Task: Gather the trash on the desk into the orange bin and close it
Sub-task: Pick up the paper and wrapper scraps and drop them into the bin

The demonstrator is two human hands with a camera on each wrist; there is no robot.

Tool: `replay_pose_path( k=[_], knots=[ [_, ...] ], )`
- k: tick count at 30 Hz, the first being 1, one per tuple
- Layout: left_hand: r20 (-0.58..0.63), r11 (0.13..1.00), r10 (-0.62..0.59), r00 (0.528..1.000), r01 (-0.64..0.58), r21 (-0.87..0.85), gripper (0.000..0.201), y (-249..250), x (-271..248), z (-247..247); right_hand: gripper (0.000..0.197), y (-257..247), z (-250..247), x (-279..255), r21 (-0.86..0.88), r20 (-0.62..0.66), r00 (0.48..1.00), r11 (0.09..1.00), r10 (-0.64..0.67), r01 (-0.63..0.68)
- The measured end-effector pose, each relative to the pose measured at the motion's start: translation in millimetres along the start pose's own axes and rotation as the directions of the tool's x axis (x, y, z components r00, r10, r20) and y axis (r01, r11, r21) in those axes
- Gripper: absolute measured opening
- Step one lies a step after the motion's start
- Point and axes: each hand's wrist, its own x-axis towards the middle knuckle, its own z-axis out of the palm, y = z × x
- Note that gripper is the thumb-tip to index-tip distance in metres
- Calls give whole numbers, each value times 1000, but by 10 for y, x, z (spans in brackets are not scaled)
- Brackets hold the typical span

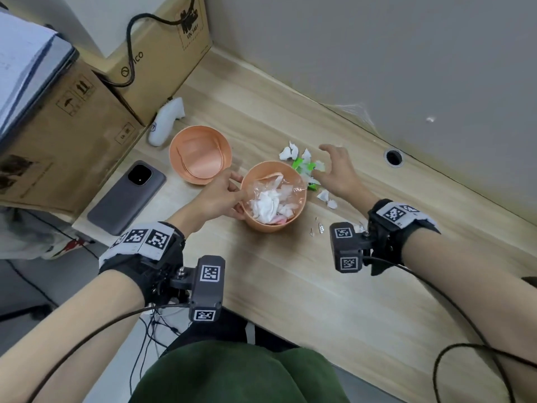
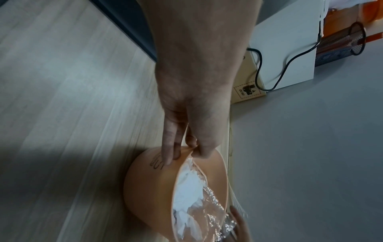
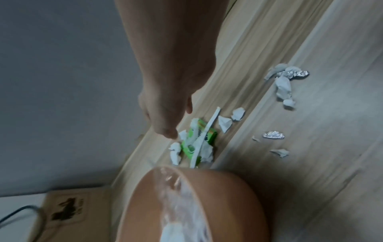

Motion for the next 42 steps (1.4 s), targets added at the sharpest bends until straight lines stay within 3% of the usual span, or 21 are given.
replay_pose_path(
  k=[2, 4, 6, 8, 11, 13, 16, 20, 23, 26, 30, 32, 36, 39, 42],
  knots=[
    [4, 1000, -1, 1000, 1, 17, 40, -11, -36, -49, 91, 105, 120, 121, -166, 126, 992, 986, 7, 14],
    [7, 1000, -9, 1000, 8, 24, 40, -24, -63, -91, 108, 153, 264, 231, -298, 212, 977, 953, 5, 60],
    [-3, 1000, -15, 1000, 15, 22, 38, -40, -77, -123, 108, 136, 373, 272, -364, 310, 951, 925, 9, 109],
    [-17, 1000, -17, 1000, 17, 20, 35, -50, -68, -144, 94, 114, 429, 269, -348, 338, 941, 929, -4, 129],
    [-23, 1000, -19, 1000, 19, 8, 31, -49, -44, -132, 62, 109, 410, 180, -339, 198, 980, 939, 13, 56],
    [-29, 1000, -15, 999, 15, -3, 31, -35, -30, -112, 51, 178, 412, 136, -349, 199, 980, 935, 12, 59],
    [-28, 1000, -8, 1000, 8, -6, 34, -3, 4, -77, 52, 237, 260, 20, -201, 210, 977, 979, 20, 23],
    [-11, 1000, 3, 1000, -4, -4, 33, 32, 54, -26, 50, 38, -199, -210, 159, -4, 999, 987, 37, -36],
    [1, 1000, 11, 1000, -11, 16, 32, 52, 81, 7, 48, -248, -507, -418, 306, -75, 995, 947, -72, 92],
    [5, 999, 12, 1000, -12, 30, 33, 72, 109, 26, 50, -514, -638, -635, 255, -62, 972, 938, -226, 234],
    [15, 1000, 18, 1000, -19, 21, 33, 102, 117, 47, 51, -716, -361, -797, -33, 130, 889, 895, -438, 446],
    [20, 1000, 20, 1000, -20, 13, 31, 103, 117, 45, 48, -706, -96, -731, -119, 265, 847, 856, -461, 504],
    [36, 1000, 7, 999, -6, -10, 29, 82, 128, 17, 44, -719, 276, -479, -303, 480, 818, 816, -316, 493],
    [41, 1000, 13, 999, -12, -21, 16, 64, 133, 4, 45, -791, 439, -282, -370, 529, 810, 790, -252, 488],
    [39, 999, 18, 999, -17, -29, 20, 53, 138, 15, 47, -846, 544, -119, -370, 540, 810, 800, -228, 472]
  ],
)
